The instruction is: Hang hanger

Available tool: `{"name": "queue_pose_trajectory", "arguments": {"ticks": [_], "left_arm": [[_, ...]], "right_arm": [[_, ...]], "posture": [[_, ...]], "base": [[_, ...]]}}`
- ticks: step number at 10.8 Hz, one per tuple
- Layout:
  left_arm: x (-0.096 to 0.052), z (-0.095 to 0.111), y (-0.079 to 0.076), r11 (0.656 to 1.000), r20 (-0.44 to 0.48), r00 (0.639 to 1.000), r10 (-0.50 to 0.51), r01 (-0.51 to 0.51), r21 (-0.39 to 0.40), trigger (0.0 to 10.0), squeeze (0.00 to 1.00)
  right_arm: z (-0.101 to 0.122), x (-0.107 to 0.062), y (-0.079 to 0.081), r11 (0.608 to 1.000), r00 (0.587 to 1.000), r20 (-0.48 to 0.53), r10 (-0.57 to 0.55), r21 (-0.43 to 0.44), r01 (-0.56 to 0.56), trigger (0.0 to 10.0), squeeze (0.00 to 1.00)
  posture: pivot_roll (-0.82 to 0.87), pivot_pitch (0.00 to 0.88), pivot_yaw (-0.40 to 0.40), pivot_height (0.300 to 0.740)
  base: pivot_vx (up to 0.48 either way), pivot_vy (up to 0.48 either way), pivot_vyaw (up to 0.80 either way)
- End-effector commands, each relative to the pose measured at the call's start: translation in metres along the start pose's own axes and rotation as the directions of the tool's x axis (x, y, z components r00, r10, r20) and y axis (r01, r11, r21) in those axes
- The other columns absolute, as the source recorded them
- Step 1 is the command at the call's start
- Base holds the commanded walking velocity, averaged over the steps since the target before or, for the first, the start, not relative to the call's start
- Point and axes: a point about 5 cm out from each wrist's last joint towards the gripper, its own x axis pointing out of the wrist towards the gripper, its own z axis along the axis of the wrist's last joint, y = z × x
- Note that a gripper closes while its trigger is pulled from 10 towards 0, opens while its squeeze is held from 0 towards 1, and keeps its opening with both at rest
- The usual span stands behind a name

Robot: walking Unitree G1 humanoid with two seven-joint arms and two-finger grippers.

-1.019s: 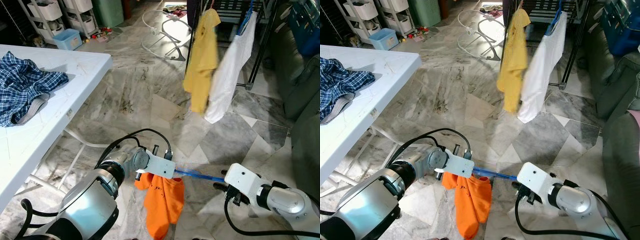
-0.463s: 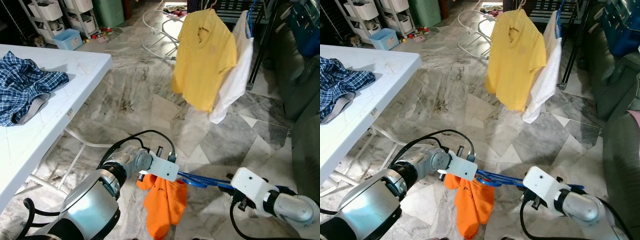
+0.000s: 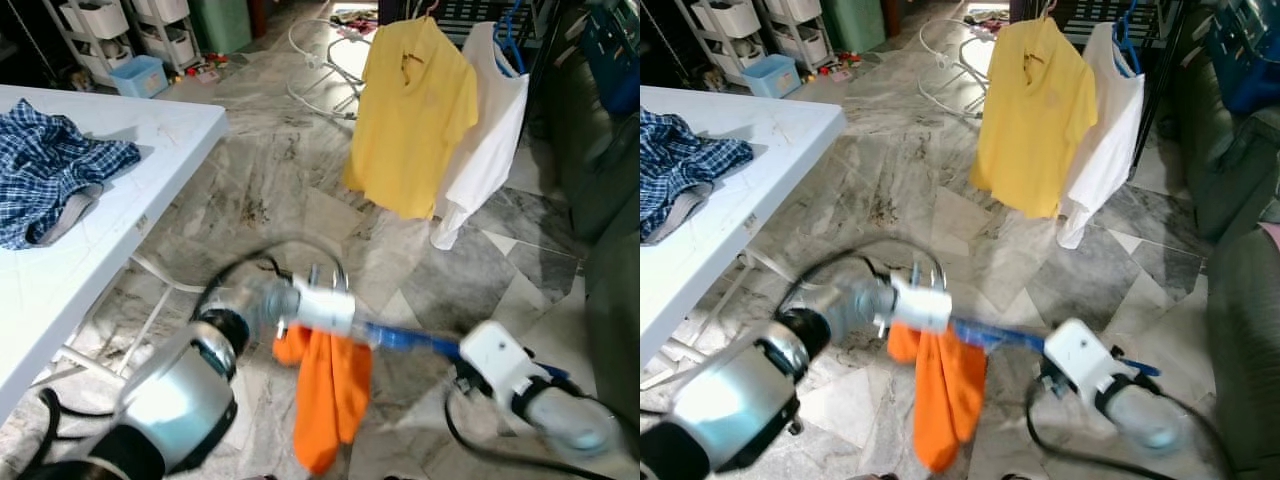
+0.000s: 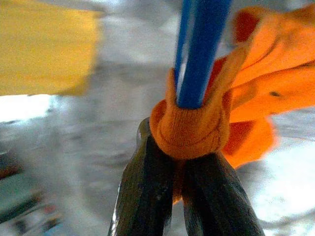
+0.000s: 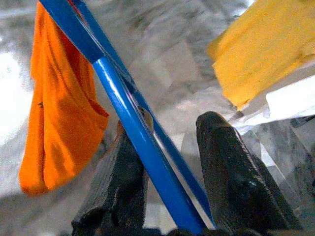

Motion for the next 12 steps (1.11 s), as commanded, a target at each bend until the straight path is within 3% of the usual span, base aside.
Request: {"name": "queue_pose_trajectory", "arguments": {"ticks": [1,2,4,6,10,12], "left_arm": [[-0.004,0.011,0.023,0.990,0.067,0.988,0.136,-0.138,0.030,10.0,0.31],[-0.007,0.015,0.029,0.983,0.124,0.975,0.182,-0.182,-0.012,10.0,1.00],[-0.008,0.017,0.032,0.972,0.146,0.962,0.233,-0.237,0.008,10.0,1.00],[-0.014,0.026,0.047,0.919,0.221,0.899,0.379,-0.393,0.024,10.0,1.00],[-0.021,0.038,0.052,0.877,0.344,0.819,0.460,-0.479,-0.033,10.0,1.00],[-0.026,0.045,0.055,0.852,0.412,0.758,0.506,-0.512,-0.104,10.0,1.00]], "right_arm": [[-0.006,0.003,0.001,0.999,0.999,-0.018,-0.035,0.002,0.035,0.0,0.00],[-0.007,0.005,0.002,0.999,0.999,-0.007,-0.049,0.008,0.049,0.0,0.00],[-0.003,0.007,0.000,0.994,0.994,0.044,-0.095,0.049,0.093,0.0,0.00],[-0.003,0.011,0.002,0.985,0.984,0.096,-0.149,0.106,0.139,0.0,0.00],[-0.001,0.015,0.005,0.952,0.960,0.163,-0.229,0.246,0.185,0.0,0.00],[0.002,0.014,-0.001,0.917,0.936,0.199,-0.292,0.338,0.214,0.0,0.00]], "posture": [[-0.07,0.107,0.094,0.740],[-0.07,0.108,0.095,0.740],[-0.07,0.108,0.091,0.740],[-0.07,0.109,0.090,0.740],[-0.07,0.106,0.094,0.740],[-0.07,0.103,0.091,0.740]], "base": [[0.000,0.000,0.00],[0.000,0.000,0.00],[0.000,0.000,0.00],[0.000,0.000,0.00],[0.000,0.000,0.00],[0.000,0.000,0.00]]}}
